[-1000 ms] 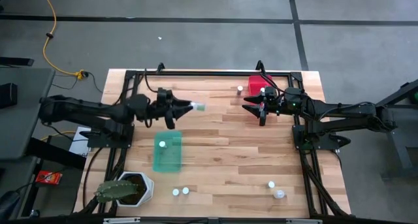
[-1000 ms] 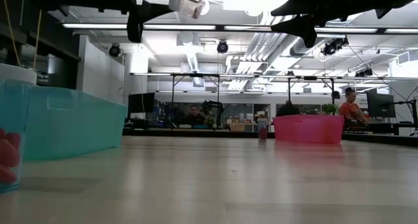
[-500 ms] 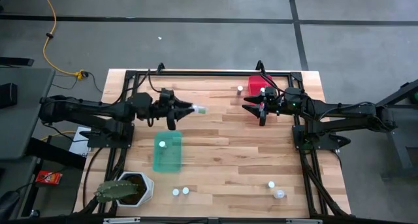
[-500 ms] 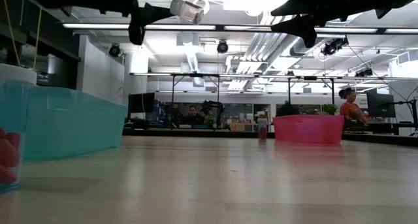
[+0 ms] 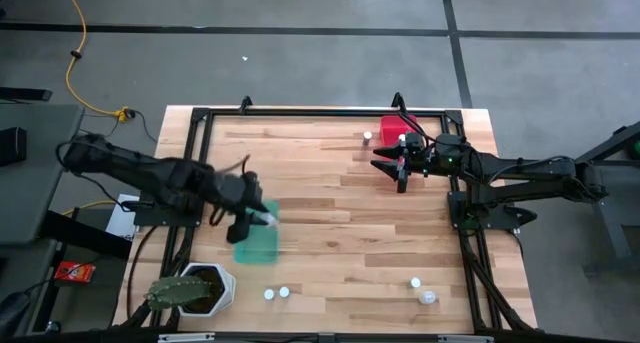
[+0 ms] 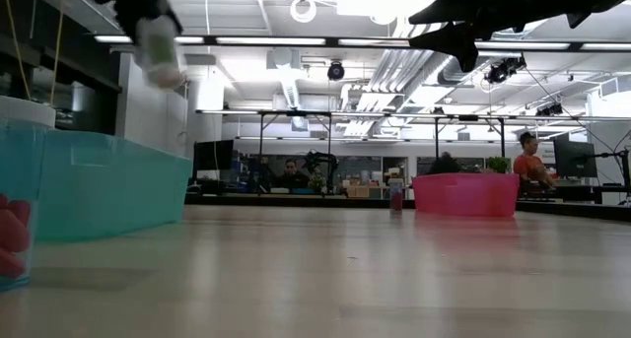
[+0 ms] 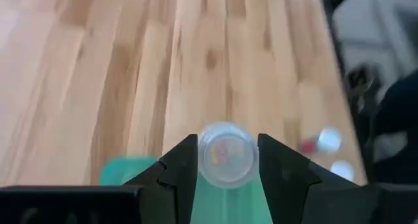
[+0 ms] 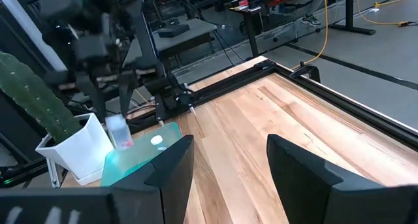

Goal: Pick and place medicine bottles into bin by pill shape (circle, oval)
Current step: Put the transparent capsule bottle into the blue bin

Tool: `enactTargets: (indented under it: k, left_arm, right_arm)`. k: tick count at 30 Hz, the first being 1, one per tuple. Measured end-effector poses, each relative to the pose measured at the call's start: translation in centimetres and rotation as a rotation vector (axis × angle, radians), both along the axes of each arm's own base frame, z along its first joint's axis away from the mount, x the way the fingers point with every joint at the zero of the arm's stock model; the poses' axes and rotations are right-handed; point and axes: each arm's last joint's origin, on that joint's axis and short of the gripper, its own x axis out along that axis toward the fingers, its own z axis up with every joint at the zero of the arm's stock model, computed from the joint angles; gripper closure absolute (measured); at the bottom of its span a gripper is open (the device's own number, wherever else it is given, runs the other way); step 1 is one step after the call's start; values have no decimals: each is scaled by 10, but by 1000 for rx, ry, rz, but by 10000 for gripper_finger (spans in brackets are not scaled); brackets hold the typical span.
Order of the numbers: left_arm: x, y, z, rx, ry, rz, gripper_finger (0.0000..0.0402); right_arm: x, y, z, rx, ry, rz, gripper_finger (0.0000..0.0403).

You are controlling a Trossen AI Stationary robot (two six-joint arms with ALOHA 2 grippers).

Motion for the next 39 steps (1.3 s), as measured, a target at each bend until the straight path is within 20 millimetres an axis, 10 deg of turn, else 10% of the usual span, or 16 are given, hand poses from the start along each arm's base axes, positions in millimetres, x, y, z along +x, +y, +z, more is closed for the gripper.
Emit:
enactTargets:
  k: [19,39]
  left_arm:
    - [8,-25,-89,196,370,-27,274]
    - [12,-25,-87,115,414,-10,202]
  right_arm:
    - [0,0,-1,0,13,-12,217]
    - [0,0,-2,1,24,-11,217]
